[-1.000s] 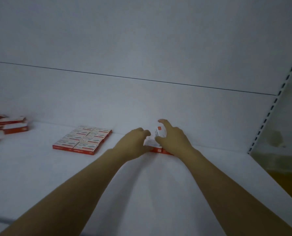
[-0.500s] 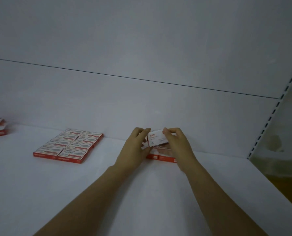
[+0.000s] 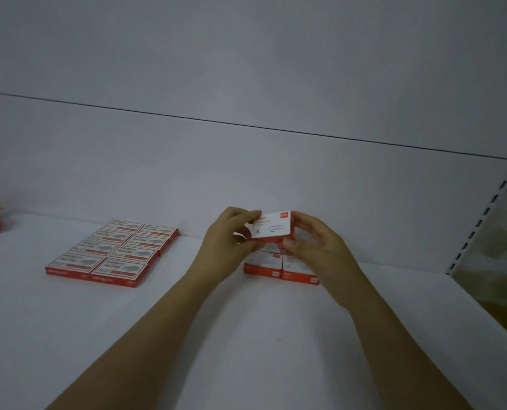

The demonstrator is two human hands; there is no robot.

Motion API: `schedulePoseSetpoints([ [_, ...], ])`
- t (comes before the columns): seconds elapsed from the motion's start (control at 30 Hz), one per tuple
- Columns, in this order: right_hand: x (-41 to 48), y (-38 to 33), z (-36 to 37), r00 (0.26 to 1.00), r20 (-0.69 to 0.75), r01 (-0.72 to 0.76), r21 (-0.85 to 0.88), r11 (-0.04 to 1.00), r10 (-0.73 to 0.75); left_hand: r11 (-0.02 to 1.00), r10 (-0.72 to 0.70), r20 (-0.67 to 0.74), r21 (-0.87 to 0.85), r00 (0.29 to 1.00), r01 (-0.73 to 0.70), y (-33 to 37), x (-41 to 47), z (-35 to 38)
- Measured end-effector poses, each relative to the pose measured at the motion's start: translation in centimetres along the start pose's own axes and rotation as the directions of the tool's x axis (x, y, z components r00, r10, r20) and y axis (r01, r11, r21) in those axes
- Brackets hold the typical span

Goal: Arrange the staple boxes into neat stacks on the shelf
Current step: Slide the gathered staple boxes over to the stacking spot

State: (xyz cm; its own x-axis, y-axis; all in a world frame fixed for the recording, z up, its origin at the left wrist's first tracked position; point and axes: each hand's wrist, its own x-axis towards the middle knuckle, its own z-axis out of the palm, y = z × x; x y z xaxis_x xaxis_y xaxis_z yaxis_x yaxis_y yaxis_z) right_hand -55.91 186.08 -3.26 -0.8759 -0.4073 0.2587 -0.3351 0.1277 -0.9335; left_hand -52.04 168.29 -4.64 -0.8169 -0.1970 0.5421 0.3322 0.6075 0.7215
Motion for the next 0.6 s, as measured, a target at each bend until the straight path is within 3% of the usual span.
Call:
schedulePoseSetpoints([
  [0.1,0.3,0.0,-0.2,0.999,-0.006,-0.052,0.110,0.993,0.053,0.956,-0.144,0.108,-0.240,0.984,0.167,0.5,0.1,-0.7],
  [0.23,0.5,-0.3,0.2,0.981,0.036,-0.191,0.327,0.926,0.189,0.787,-0.285,0.285,-0.475,0.915,0.393,1.0,0.0,-1.5],
  [0.4,0.7,-1.0,0.6,0.910,0.072,-0.411,0.278,0.868,0.408,0.656,-0.392,0.370,-0.530,0.842,0.538,1.1,0.5,-1.2],
  [0.6,0.3,-0.5,0.6,0.863,0.133,-0.505,0.238,0.830,0.487,0.599,-0.474,0.399,-0.508,0.785,0.619,0.8,0.4,-0.7],
])
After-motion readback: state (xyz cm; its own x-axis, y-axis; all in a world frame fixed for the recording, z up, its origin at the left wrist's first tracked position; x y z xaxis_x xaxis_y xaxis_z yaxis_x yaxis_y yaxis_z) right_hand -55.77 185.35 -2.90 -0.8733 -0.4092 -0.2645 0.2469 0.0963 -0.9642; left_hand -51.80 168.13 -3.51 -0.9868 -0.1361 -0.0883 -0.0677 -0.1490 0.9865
